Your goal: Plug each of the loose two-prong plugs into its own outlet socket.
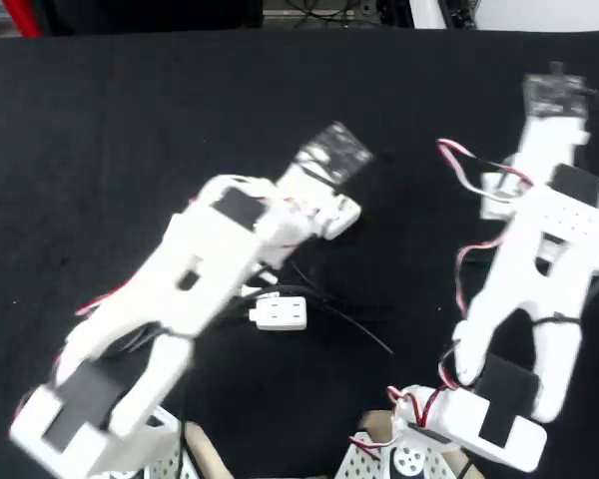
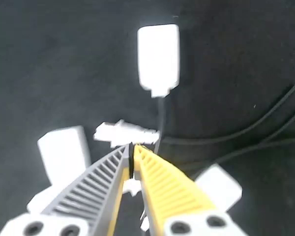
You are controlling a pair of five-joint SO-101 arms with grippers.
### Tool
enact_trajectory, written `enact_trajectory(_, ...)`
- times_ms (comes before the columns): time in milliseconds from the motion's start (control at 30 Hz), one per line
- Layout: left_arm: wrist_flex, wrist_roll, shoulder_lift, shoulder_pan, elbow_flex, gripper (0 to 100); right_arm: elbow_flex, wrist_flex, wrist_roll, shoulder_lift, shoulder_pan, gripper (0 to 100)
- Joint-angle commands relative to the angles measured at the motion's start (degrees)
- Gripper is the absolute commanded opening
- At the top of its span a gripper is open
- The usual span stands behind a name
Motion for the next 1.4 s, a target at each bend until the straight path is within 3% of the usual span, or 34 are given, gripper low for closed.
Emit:
enact_trajectory(0, 12.7, -4.2, -19.2, -6.1, 0.5, 3, 2.4, -0.8, 5.5, -0.7, -8.1, 1.2)
enact_trajectory(167, 16.4, -7.2, -38.9, -15.3, 15.9, 3, 6.6, -3.5, 11.6, -2.9, -17.7, 1.2)
enact_trajectory(367, 4.5, -10.9, -64.0, -32.7, 46.5, 3, 7.9, -3.3, 16.6, -4.7, -27.3, 1.1)
enact_trajectory(467, 0.4, -10.8, -77.8, -34.4, 61.8, 3, 7.9, -3.3, 18.3, -4.5, -31.4, 1.1)
enact_trajectory(600, 2.5, -10.9, -95.0, -36.2, 72.0, 3, 7.0, -3.2, 17.1, -3.1, -34.6, 1.1)
enact_trajectory(900, 2.5, -11.3, -90.1, -36.9, 77.4, 3, 6.0, -7.7, 8.9, 4.6, -32.1, 1.1)
enact_trajectory(1033, -1.7, -11.3, -90.1, -37.3, 79.7, 3, 2.2, -5.6, 5.9, 7.8, -30.8, 1.1)
enact_trajectory(1367, -1.7, -11.3, -90.1, -37.4, 79.7, 3, -4.7, -5.8, 4.7, 15.3, -27.4, 1.1)
